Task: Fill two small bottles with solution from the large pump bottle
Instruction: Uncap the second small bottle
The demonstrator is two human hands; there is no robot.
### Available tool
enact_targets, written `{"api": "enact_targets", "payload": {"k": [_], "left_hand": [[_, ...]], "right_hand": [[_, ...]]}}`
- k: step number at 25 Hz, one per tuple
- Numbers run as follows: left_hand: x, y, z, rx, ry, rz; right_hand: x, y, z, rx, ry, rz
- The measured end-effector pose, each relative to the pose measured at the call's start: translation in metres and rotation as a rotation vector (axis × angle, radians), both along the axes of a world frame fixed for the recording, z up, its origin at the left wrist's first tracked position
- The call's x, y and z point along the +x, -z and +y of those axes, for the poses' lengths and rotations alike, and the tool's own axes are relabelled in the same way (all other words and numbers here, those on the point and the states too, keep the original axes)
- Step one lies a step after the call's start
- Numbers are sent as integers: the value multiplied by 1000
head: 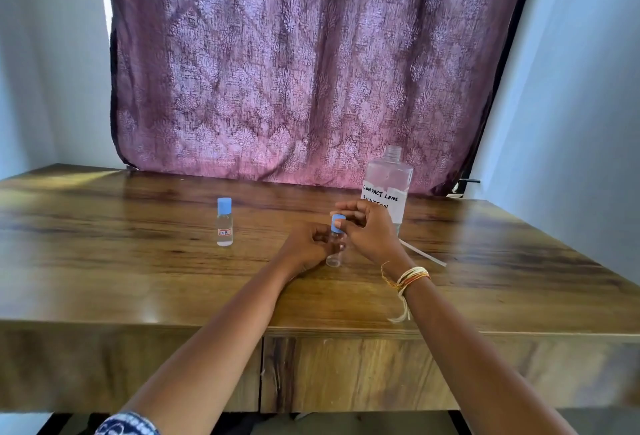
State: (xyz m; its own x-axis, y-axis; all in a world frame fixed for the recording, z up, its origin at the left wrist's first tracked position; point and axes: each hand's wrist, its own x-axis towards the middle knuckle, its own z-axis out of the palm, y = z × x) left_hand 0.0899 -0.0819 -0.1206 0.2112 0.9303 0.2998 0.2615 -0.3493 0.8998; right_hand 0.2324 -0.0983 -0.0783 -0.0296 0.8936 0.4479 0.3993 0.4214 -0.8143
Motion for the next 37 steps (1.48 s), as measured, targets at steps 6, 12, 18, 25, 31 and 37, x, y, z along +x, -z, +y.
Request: {"api": "enact_targets", "payload": {"k": [6,12,18,25,31,37], "left_hand": [[0,-6,-8,34,4,32],[0,-4,-8,68,37,42],[0,-8,-12,26,41,31],[-1,-7,-11,3,43,-2],[1,-7,-11,-52,32,-13],[1,-8,-11,-56,28,2]], "right_hand": [[3,13,4,27,-56,69],[7,24,2,32,-110,142],[5,20,-1,59,-30,151],[6,21,-4,56,-106,166],[7,23,-3,14,-94,238],[6,23,-2,55,-89,201]]}}
